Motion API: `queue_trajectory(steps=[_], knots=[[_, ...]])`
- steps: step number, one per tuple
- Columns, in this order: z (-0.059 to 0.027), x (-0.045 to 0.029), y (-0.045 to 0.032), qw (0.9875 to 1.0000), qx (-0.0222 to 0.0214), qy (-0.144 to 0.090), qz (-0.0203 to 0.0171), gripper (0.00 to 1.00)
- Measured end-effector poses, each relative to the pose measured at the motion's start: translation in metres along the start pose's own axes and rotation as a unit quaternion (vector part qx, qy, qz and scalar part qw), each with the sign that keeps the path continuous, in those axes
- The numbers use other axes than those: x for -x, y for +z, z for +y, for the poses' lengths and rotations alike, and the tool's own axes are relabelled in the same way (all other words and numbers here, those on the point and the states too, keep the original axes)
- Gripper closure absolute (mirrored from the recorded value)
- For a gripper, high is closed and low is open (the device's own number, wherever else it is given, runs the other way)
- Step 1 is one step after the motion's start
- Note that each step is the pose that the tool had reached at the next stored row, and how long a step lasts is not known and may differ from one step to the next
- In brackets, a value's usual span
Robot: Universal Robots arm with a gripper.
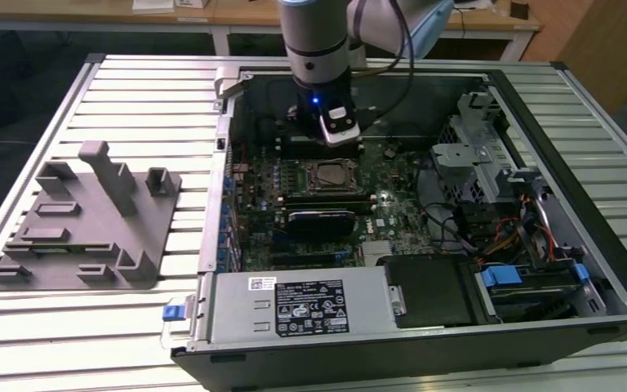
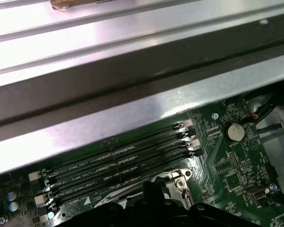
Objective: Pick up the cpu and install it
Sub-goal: 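Install the first cpu locking lever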
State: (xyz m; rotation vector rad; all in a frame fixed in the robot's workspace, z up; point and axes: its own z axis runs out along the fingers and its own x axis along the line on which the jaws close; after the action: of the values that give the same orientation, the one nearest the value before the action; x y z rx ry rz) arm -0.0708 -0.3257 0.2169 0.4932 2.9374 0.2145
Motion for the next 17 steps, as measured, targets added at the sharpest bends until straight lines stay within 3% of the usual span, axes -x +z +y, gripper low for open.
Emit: queue_trajectory(steps=[2, 8, 17], knots=[[0.0005, 0.0024, 0.0005, 1.0, -0.0046, 0.0, 0.0029, 0.89], [0.0002, 0.0095, 0.0015, 0.9999, -0.0119, 0.0, 0.0077, 0.89], [-0.0068, 0.0133, 0.001, 0.9998, -0.0192, -0.001, 0.0057, 0.89]])
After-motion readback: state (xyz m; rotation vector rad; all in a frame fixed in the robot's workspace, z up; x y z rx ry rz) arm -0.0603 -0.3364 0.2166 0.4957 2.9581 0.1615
